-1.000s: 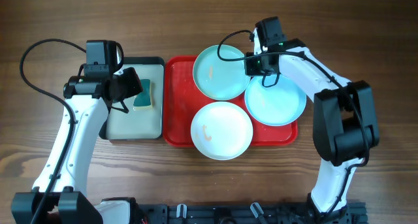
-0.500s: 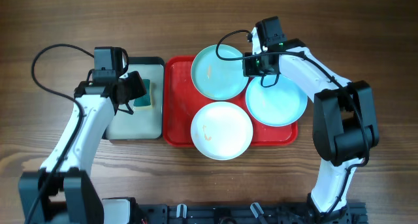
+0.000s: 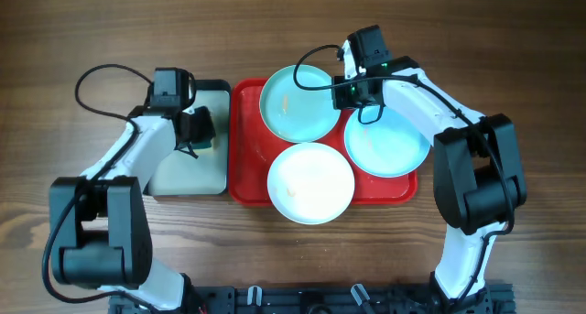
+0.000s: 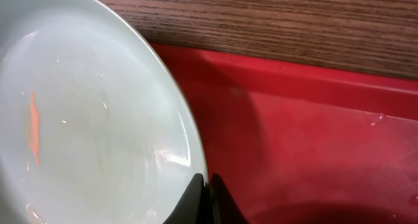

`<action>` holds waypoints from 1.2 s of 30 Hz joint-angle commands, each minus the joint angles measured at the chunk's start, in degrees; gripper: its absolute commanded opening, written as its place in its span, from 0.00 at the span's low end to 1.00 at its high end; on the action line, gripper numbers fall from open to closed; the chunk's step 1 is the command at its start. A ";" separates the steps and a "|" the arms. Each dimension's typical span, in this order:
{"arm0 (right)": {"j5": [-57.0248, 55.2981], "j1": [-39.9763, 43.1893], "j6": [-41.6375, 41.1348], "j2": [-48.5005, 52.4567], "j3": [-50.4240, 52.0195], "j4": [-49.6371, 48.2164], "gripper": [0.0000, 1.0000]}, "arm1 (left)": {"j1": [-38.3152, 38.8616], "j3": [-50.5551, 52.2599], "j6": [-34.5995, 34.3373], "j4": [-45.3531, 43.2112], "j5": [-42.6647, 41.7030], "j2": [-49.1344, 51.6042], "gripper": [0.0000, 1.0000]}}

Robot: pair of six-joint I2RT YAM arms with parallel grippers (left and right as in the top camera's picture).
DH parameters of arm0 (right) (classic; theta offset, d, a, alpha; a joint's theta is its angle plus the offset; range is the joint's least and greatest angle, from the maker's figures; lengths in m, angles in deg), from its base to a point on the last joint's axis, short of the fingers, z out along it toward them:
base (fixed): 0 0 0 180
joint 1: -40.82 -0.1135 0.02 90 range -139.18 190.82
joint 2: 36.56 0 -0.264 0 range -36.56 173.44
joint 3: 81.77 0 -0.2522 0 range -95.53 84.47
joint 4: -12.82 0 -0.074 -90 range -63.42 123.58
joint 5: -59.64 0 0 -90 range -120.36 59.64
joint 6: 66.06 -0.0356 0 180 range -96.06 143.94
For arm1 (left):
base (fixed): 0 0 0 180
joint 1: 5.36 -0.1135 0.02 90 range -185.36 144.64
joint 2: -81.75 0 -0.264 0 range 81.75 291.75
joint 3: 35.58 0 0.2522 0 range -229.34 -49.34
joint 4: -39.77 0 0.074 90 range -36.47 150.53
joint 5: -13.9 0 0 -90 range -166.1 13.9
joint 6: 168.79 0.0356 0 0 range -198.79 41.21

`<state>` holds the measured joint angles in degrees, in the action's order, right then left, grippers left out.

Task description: Clean dirty plates on tray and stack at the side

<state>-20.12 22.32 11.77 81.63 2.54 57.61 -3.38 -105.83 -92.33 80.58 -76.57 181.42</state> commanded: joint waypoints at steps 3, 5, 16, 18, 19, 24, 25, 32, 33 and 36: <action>-0.83 -0.09 0.17 0.90 -0.76 -0.15 0.04 | 0.81 0.72 2.71 -0.31 0.92 0.66 0.28; -0.83 -0.09 0.15 0.90 -0.76 -0.17 0.04 | 0.81 1.55 2.71 -0.35 1.27 0.98 0.27; -0.85 -0.09 0.17 0.90 -0.76 -0.35 0.04 | 0.79 3.13 2.89 -1.20 1.88 2.16 0.04; -0.85 -0.09 0.17 0.90 -0.76 -0.35 0.04 | 0.74 2.29 2.89 -1.14 1.92 0.42 0.04; -0.85 -0.09 0.20 0.90 -0.76 -0.35 0.05 | 0.74 1.92 2.86 -1.14 1.92 -0.63 0.04; -0.85 -0.09 0.17 0.90 -0.76 -0.26 0.05 | 0.74 1.38 2.86 -0.09 2.19 -11.28 0.04; -0.85 -0.09 0.17 0.90 -0.76 -0.17 0.05 | 0.74 1.38 2.84 0.42 2.60 -13.27 0.04; -0.85 -0.07 1.29 0.90 -0.76 0.11 0.05 | 0.76 1.38 -0.35 5.79 2.73 -26.27 0.04; -0.83 -0.07 1.51 0.90 -0.76 0.13 0.04 | 0.76 1.38 -0.35 5.84 2.71 -27.08 0.04; -0.81 -0.07 1.46 0.90 -0.76 0.24 0.04 | 0.74 1.40 -0.13 6.12 3.04 -27.54 0.04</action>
<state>-20.12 22.32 12.23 81.63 2.54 57.63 -2.92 -104.05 -91.74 86.59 -74.40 154.65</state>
